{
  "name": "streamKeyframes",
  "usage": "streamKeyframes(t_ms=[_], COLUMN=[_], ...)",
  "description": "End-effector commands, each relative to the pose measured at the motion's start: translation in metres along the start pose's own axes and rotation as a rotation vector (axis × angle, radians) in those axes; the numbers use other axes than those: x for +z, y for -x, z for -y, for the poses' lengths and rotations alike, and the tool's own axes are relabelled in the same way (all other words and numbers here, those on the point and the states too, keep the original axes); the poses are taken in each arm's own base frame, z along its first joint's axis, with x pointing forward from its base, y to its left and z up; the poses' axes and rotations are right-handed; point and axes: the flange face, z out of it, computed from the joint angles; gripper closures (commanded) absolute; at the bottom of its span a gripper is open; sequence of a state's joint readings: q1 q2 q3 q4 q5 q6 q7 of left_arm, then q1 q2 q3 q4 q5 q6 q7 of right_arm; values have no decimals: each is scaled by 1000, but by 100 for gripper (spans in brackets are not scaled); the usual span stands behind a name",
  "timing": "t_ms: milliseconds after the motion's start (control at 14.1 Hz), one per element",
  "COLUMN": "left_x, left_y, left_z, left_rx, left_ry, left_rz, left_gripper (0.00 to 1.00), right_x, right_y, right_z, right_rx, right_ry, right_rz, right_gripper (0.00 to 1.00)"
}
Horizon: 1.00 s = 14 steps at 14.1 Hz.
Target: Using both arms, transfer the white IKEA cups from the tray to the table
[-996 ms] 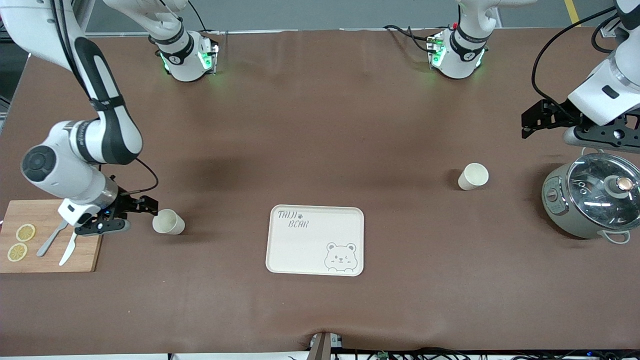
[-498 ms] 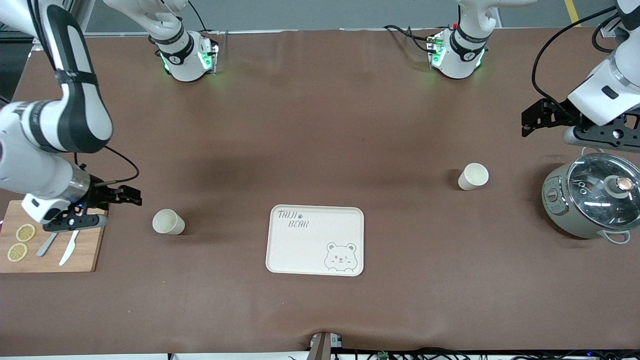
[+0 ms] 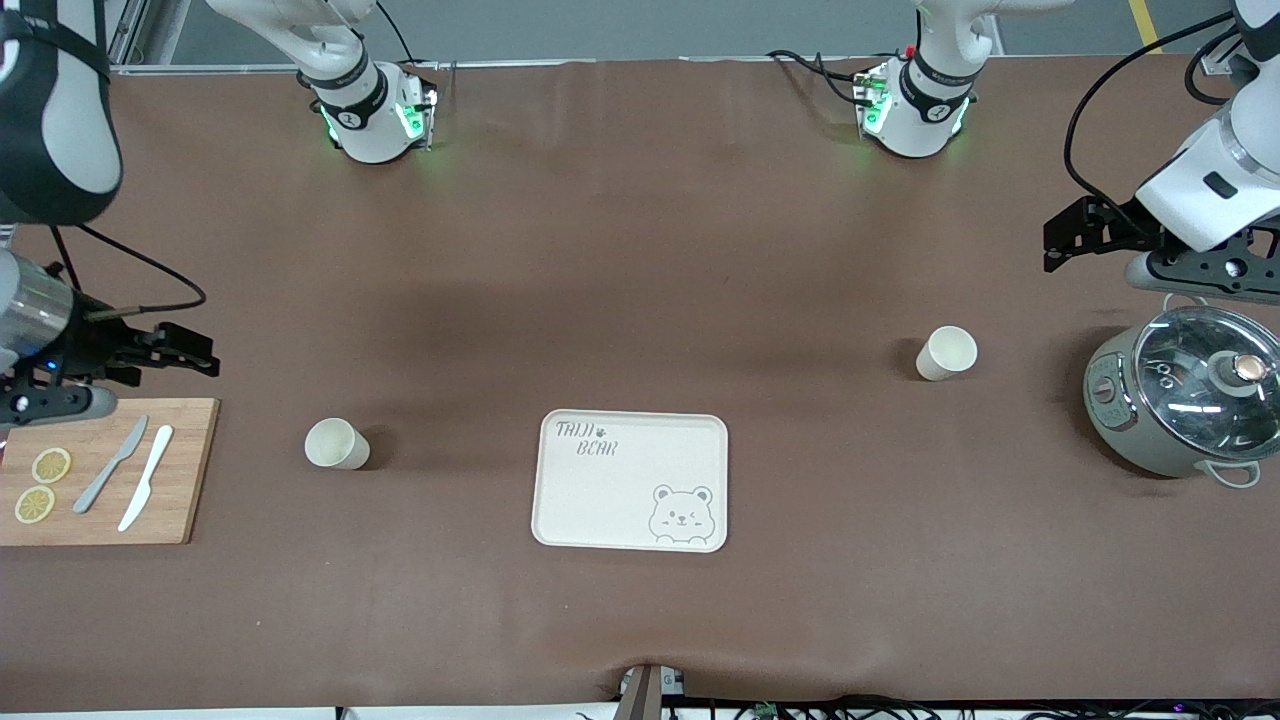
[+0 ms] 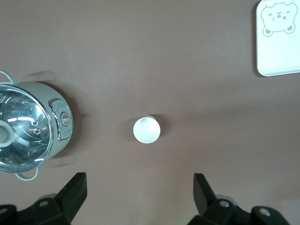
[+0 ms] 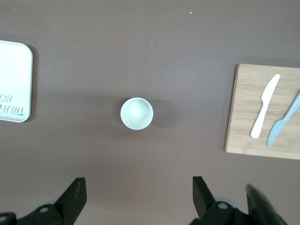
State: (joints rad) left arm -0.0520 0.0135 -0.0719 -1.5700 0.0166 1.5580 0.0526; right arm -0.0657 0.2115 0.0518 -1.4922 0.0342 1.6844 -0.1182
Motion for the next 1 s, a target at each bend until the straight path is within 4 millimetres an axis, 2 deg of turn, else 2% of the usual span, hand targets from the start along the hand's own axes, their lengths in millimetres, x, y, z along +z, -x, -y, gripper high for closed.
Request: streamKeyframes(t_ms=[0, 142, 498, 925], left_x=[-5, -5, -6, -5], left_y=[1, 1, 1, 0], left_z=[1, 2, 2, 2], left_rx=[-8, -8, -8, -8], left_ry=[-4, -4, -4, -4], left_rz=[5, 7, 4, 5], left_gripper=[0, 0, 0, 0], right_x=[-36, -47, -50, -50], right_y=[6, 8, 8, 9], right_z=[6, 19, 53, 56], right_rx=[66, 114, 145, 141], right_ry=[-4, -4, 2, 2], right_rz=[5, 11, 7, 15], right_gripper=[0, 0, 0, 0])
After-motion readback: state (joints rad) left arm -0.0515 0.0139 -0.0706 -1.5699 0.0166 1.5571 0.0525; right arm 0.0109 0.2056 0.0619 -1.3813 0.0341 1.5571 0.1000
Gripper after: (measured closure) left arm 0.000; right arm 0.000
